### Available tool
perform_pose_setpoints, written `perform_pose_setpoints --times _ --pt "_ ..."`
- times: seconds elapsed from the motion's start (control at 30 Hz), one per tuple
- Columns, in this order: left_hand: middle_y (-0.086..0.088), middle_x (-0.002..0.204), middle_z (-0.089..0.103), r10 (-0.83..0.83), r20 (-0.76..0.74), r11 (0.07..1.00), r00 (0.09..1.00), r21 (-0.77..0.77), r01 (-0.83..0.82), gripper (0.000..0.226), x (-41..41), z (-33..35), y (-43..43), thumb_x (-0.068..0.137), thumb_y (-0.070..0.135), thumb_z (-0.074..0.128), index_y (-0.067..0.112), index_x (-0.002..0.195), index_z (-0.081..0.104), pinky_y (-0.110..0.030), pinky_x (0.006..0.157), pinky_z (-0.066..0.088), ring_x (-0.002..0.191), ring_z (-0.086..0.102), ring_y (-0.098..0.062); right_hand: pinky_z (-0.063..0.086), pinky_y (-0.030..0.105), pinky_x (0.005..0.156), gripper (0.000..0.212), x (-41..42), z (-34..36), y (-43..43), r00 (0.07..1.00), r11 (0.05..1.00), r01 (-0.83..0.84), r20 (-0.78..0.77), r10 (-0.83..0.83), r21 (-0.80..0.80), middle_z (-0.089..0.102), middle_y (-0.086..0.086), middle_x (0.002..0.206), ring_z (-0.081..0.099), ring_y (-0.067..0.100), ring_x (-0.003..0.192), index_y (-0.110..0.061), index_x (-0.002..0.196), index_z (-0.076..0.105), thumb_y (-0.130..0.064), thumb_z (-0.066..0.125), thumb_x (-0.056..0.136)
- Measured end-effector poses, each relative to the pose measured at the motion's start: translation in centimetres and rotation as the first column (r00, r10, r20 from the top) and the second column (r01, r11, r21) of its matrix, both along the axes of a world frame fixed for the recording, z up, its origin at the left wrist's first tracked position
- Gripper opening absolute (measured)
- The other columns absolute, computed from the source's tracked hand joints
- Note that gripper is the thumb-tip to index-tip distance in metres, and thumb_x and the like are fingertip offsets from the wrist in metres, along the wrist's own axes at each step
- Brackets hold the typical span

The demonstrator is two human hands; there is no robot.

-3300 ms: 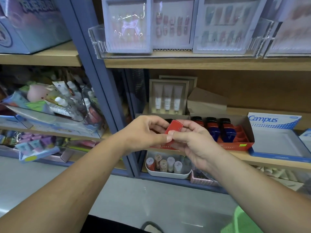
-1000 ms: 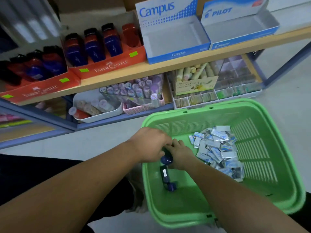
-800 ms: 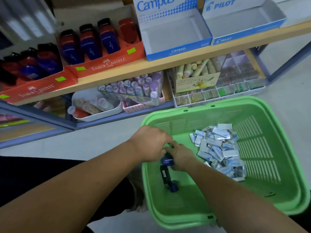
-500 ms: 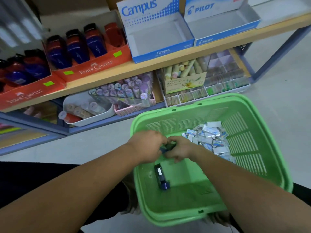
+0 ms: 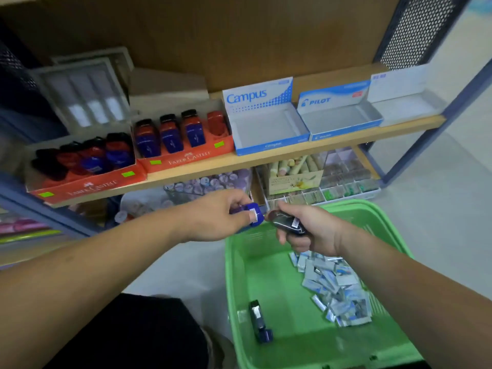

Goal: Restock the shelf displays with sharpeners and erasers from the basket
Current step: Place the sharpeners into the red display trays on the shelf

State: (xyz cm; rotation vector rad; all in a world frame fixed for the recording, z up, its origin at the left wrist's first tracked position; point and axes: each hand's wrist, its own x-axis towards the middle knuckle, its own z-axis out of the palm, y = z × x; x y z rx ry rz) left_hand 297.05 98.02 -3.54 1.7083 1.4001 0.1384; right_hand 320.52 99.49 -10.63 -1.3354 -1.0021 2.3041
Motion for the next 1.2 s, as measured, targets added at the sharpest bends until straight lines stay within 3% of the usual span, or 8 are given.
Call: perform_pose_setpoints --times 0.13,0.23,0.43,0.53,0.7,0.8,1.0,1.2 --pt "-0.015 0.092 0.071 0.071 0.173 0.997 0.982 -0.033 -0.066 0.019 -3.1 3.6 0.0 0.092 0.018 0.074 0.015 0.105 0.061 -0.046 0.072 0.063 0.072 0.068 -0.017 0.022 0.022 0.042 0.033 -3.4 4.9 0.3 0.986 0.989 0.106 -0.137 -0.092 0.101 0.061 0.015 0.074 0.029 0.014 0.037 -0.008 0.114 0.057 -0.037 0.043 0.106" --pt "-0.004 0.086 0.069 0.116 0.239 0.993 0.964 -0.040 -0.109 0.031 -5.9 5.9 0.0 0.093 0.009 0.072 0.019 0.119 0.060 -0.041 0.070 0.064 0.076 0.071 -0.021 0.038 0.025 0.043 0.021 -6.2 8.9 0.8 0.980 0.969 0.108 -0.185 -0.067 0.223 0.063 0.017 0.085 0.048 0.020 0.051 -0.010 0.121 0.058 -0.018 0.052 0.102" --pt "-0.011 0.105 0.075 0.258 0.326 0.963 0.910 -0.005 -0.271 0.015 -11.3 8.0 0.3 0.092 0.015 0.075 0.018 0.107 0.070 -0.027 0.071 0.060 0.087 0.074 -0.020 0.052 0.032 0.056 0.029 -14.1 11.9 1.5 0.989 0.874 0.150 -0.084 -0.125 0.463 0.063 0.009 0.080 0.056 0.020 0.066 -0.018 0.121 0.067 -0.002 0.062 0.098" --pt "-0.011 0.105 0.075 0.289 0.371 0.952 0.883 -0.012 -0.306 0.020 -13.7 7.9 0.5 0.089 0.013 0.078 0.014 0.106 0.068 -0.038 0.085 0.062 0.095 0.074 -0.028 0.049 0.033 0.056 0.028 -17.3 11.9 1.9 0.986 0.848 0.153 -0.023 -0.165 0.507 0.065 0.007 0.079 0.057 0.018 0.065 -0.021 0.118 0.069 -0.004 0.065 0.097" --pt "-0.008 0.096 0.077 0.344 0.298 0.933 0.891 -0.005 -0.359 0.024 -18.0 7.3 0.0 0.084 0.014 0.083 0.013 0.103 0.069 -0.050 0.081 0.060 0.090 0.074 -0.032 0.050 0.030 0.048 0.044 -22.3 12.6 2.9 0.944 0.829 0.317 -0.067 -0.323 0.461 0.072 0.013 0.077 0.063 0.021 0.054 -0.006 0.114 0.058 0.003 0.083 0.079" --pt "-0.006 0.090 0.077 0.391 0.248 0.907 0.886 0.059 -0.417 0.027 -21.2 7.5 -0.1 0.081 0.011 0.085 0.016 0.102 0.070 -0.039 0.071 0.063 0.075 0.072 -0.017 0.051 0.031 0.050 0.042 -25.1 12.6 3.1 0.931 0.807 0.347 -0.075 -0.356 0.478 0.074 0.013 0.075 0.065 0.023 0.056 -0.001 0.108 0.056 0.004 0.084 0.078" --pt "0.012 0.093 0.066 0.671 0.086 0.649 0.737 0.414 -0.639 0.029 -29.1 6.0 1.0 0.080 0.015 0.085 0.031 0.094 0.067 -0.029 0.078 0.057 0.081 0.066 -0.013 0.062 0.037 0.069 0.026 -28.5 11.4 4.1 0.942 0.771 0.277 -0.004 -0.336 0.573 0.076 0.014 0.085 0.068 0.024 0.065 -0.009 0.108 0.065 0.002 0.076 0.087" --pt "0.012 0.103 0.064 0.628 -0.038 0.728 0.777 0.382 -0.569 0.030 -29.5 4.1 1.2 0.088 0.016 0.079 0.033 0.110 0.069 -0.020 0.077 0.048 0.089 0.063 -0.006 0.064 0.040 0.074 0.027 -30.1 11.3 4.4 0.954 0.775 0.238 0.009 -0.300 0.585 0.075 0.014 0.090 0.073 0.026 0.072 -0.017 0.105 0.064 0.003 0.073 0.090"
